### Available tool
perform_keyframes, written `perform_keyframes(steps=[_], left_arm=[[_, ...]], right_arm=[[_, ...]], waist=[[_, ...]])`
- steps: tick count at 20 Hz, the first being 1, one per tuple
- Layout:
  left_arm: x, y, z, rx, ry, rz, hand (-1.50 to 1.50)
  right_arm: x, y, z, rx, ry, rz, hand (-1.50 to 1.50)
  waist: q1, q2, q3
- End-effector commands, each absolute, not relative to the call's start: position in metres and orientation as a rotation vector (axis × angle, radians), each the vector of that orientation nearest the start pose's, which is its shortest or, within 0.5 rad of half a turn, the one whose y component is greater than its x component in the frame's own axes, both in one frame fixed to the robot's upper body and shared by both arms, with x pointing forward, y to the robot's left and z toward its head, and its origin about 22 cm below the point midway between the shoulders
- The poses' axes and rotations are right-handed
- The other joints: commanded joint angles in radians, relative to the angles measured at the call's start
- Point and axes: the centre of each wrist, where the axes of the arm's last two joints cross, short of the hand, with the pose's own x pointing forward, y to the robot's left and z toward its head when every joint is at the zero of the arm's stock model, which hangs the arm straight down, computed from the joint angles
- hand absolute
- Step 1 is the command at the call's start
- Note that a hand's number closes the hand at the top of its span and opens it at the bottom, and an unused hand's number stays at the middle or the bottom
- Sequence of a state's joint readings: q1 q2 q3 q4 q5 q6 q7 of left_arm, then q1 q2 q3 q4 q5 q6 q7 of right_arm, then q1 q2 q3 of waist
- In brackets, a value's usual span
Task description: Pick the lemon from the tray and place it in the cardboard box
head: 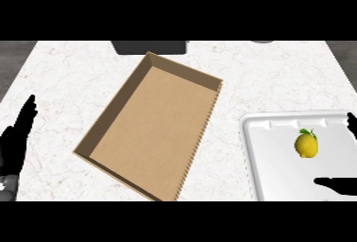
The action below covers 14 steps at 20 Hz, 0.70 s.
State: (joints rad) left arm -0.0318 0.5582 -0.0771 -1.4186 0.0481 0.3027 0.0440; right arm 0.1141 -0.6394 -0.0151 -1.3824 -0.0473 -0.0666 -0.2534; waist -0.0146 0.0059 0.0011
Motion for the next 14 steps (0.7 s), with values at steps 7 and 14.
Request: perform_keyframes(steps=[7, 14], left_arm=[[0.263, 0.353, 0.026, 0.662, -1.372, -0.207, 0.00], [0.266, 0.353, 0.024, 0.643, -1.369, -0.228, 0.00]], right_arm=[[0.169, -0.490, 0.002, -0.600, -1.598, 0.590, -1.50], [0.221, -0.481, 0.051, -0.665, -1.247, 0.960, -1.50]], waist=[[0.013, -0.004, 0.000], [0.037, -0.002, -0.002]])
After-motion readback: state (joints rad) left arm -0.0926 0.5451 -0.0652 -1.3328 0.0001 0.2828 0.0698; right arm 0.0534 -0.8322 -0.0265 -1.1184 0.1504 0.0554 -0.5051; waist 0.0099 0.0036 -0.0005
